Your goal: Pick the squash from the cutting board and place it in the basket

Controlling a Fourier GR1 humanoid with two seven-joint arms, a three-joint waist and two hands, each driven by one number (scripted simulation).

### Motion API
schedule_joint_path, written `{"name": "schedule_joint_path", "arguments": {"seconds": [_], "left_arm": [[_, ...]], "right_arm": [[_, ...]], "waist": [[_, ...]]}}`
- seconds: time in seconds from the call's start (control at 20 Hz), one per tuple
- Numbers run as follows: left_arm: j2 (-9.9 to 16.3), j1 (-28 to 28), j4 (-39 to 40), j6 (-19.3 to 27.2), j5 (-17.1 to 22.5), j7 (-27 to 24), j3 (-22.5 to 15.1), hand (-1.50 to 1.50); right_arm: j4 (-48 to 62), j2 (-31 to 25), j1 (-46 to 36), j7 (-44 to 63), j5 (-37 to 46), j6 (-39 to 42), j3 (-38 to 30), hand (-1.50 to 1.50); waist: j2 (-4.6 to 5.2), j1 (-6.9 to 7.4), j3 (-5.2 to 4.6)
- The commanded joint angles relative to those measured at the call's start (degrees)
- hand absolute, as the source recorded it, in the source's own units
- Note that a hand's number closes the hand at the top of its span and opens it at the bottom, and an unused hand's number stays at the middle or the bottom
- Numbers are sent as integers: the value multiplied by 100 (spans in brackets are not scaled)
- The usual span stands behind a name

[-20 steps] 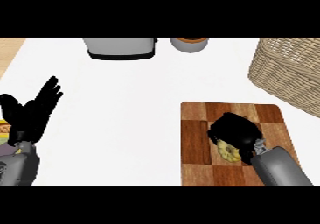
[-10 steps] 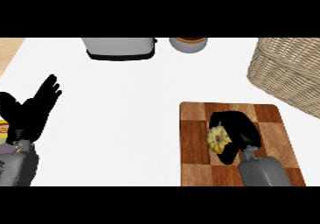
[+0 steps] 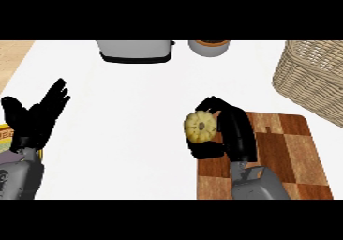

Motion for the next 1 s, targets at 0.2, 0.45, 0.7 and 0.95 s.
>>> {"name": "schedule_joint_path", "arguments": {"seconds": [0.2,0.45,0.7,0.95], "left_arm": [[-96,106,-21,148,-118,-46,-7,0],[129,-263,127,-26,17,147,171,0],[54,9,180,-47,-79,-160,136,0],[46,22,-110,-103,-48,32,79,0]], "right_arm": [[-1049,35,-1303,2917,1283,-682,839,150],[-1006,36,-2288,3781,1709,109,411,150],[-594,-79,-3198,3486,1511,728,-846,150],[359,-409,-3857,3125,1556,471,-1597,150]], "waist": [[6,-70,-9],[24,-69,-5],[35,-57,-5],[40,-20,-3]]}}
